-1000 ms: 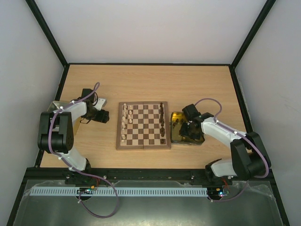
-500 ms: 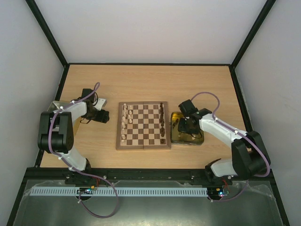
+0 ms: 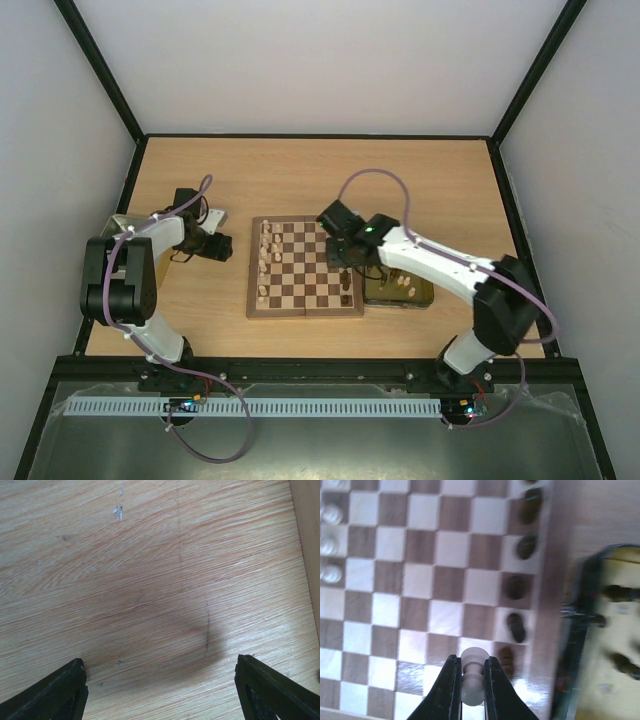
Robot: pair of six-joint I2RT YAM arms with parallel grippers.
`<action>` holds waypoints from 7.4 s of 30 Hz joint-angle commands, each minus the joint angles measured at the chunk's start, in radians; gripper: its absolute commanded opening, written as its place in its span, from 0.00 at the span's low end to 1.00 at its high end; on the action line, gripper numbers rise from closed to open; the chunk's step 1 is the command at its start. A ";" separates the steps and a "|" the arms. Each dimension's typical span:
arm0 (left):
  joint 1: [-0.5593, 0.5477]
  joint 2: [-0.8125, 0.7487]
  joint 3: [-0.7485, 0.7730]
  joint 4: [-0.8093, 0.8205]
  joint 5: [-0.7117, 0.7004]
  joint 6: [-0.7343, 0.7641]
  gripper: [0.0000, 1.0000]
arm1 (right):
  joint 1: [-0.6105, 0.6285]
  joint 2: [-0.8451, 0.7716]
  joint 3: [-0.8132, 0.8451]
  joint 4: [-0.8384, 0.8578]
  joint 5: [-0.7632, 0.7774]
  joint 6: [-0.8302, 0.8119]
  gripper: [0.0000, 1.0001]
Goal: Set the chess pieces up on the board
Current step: Pick up the chess piece from the storage box, then place the chess piece on the chessboard, then pick up the chess piece from the storage box.
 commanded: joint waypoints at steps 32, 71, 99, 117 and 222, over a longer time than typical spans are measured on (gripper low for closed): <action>0.004 -0.012 -0.014 -0.003 0.009 0.011 0.80 | 0.210 0.581 0.539 -0.018 -0.118 -0.049 0.03; 0.013 -0.015 -0.014 0.001 0.021 0.012 0.80 | 0.219 0.594 0.537 -0.012 -0.089 -0.066 0.22; 0.012 -0.025 -0.013 -0.008 0.010 0.006 0.80 | 0.148 0.226 0.307 -0.045 0.099 0.008 0.26; -0.010 -0.005 -0.003 -0.009 0.005 0.003 0.80 | -0.365 -0.137 -0.270 0.009 -0.020 0.006 0.27; -0.031 0.015 -0.004 0.003 -0.026 0.003 0.80 | 0.189 0.189 0.148 0.035 0.025 0.031 0.08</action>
